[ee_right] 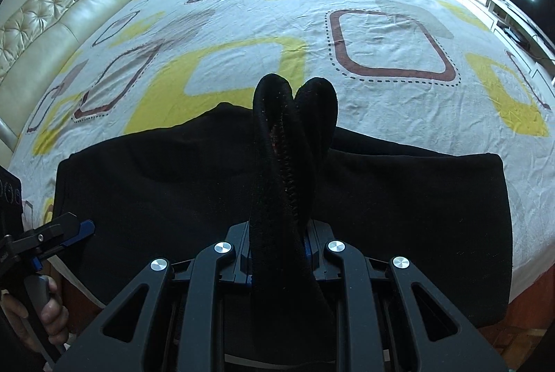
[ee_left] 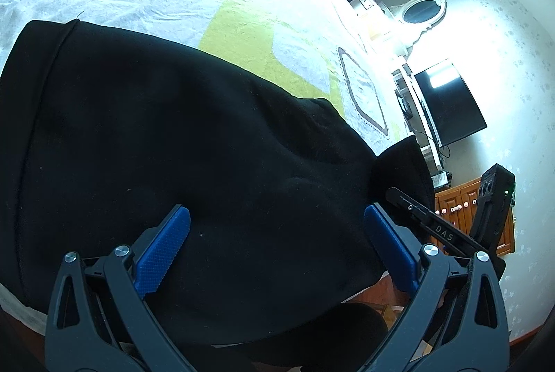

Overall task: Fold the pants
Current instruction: 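Lower the held hems onto the folded pants with the right gripper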

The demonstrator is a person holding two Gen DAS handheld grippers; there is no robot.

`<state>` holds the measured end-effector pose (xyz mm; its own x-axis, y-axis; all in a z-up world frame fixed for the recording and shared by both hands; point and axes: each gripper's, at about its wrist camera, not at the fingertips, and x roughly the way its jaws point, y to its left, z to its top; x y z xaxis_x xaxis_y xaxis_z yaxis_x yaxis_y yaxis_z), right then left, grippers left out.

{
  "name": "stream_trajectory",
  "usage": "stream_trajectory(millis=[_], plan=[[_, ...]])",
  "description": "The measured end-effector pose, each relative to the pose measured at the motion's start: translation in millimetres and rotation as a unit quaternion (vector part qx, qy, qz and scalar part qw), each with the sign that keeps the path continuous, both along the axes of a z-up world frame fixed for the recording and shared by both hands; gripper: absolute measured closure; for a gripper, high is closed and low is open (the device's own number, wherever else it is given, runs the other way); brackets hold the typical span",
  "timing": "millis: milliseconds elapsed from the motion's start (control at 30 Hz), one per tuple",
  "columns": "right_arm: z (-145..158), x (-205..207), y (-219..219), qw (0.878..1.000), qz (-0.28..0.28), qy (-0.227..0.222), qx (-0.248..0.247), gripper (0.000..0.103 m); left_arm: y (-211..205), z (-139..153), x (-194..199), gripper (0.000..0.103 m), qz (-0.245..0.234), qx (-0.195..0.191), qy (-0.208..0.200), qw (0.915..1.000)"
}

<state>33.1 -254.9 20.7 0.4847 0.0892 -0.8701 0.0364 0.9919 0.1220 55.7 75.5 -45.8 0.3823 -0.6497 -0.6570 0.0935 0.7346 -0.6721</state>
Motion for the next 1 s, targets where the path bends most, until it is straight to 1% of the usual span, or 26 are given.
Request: stream_trajectory(millis=[233, 367, 433, 567, 767, 900, 1000], plan=[[-12.7, -1.6, 24.6, 0.998, 0.005, 0.002, -0.057, 0.081, -0.2, -0.1, -0.4, 0.003, -0.002, 0.003, -0.002, 1.0], [-19.6, -4.0, 33.3, 0.998, 0.005, 0.001, -0.066, 0.077, -2.0, 0.4, -0.9, 0.003, -0.003, 0.005, -0.003, 1.0], [-21.7, -5.5, 37.4, 0.998, 0.009, 0.0, -0.069, 0.074, -3.4, 1.8, -1.3, 0.003, -0.004, 0.006, -0.005, 1.0], [-23.3, -10.4, 45.9, 0.997, 0.018, -0.006, -0.076, 0.07, -5.4, 2.4, -1.6, 0.003, -0.005, 0.009, -0.007, 0.9999], [-23.0, -18.1, 56.6, 0.998, 0.029, -0.009, -0.06, 0.065, -9.8, 3.3, -3.0, 0.003, -0.008, 0.014, -0.011, 0.9998], [-19.8, -27.1, 65.5, 0.998, 0.041, -0.015, -0.039, 0.06, -10.3, 3.0, -3.4, 0.003, -0.008, 0.014, -0.011, 0.9998], [-12.4, -36.9, 74.0, 0.998, 0.058, -0.023, 0.005, 0.05, -11.0, 3.0, -3.4, 0.003, -0.01, 0.014, -0.012, 0.9998]])
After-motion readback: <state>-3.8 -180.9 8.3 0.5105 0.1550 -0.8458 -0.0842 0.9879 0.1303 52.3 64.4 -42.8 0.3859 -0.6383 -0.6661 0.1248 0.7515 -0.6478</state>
